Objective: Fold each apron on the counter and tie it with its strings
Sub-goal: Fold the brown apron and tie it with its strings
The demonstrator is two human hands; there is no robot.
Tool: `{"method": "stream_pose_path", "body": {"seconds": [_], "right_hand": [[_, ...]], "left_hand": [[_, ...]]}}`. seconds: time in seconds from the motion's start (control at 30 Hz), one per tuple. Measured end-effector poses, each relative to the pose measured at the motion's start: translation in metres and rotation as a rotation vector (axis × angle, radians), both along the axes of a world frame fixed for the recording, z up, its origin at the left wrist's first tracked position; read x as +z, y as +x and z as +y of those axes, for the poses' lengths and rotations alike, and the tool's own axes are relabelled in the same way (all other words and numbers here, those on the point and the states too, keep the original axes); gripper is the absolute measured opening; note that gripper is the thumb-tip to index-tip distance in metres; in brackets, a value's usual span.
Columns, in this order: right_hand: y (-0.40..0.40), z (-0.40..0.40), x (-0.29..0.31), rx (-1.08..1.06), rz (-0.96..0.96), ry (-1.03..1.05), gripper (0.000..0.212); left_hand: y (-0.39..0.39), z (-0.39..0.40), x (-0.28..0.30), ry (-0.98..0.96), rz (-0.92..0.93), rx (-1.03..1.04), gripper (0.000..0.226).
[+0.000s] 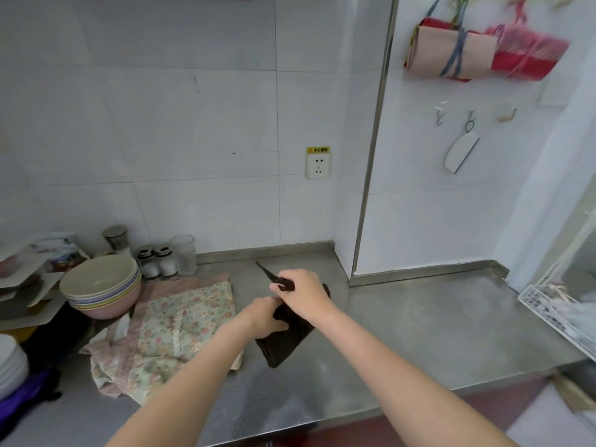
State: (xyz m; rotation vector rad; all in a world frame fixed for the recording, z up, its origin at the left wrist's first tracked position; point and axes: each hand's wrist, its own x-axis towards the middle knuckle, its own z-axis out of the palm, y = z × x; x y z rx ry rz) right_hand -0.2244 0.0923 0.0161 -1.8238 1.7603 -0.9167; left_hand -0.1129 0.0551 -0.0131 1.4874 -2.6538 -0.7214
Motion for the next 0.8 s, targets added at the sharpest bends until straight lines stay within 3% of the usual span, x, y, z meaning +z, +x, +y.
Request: {"method": "stream_pose_path", "body": {"seconds": [0.1, 0.37, 0.53, 0.67, 0.8], "right_hand": [[-0.021, -0.006, 0.009, 0.025, 0.136, -0.044, 0.021], [-0.133, -0.020, 0.019, 0.089, 0.535, -0.096, 0.020], [-0.250, -0.038, 0.041, -0.073, 0.758, -0.204, 0.021], [-0.335, -0.054, 0.074, -0.304, 0.722, -0.248, 0.024], [-0.381, -0.069, 0.115, -0.460, 0.546, -0.362, 0.023]], "left_hand": [[-0.021, -0.007, 0.019, 0.038, 0.010, -0.124, 0.053], [-0.114, -0.043, 0.042, 0.096, -0.015, -0.242, 0.043], [-0.235, -0.062, 0.068, 0.098, 0.064, -0.268, 0.040], [-0.304, -0.068, 0.113, 0.101, 0.211, -0.243, 0.048], [-0.334, -0.078, 0.158, 0.196, 0.473, -0.169, 0.046]]}}
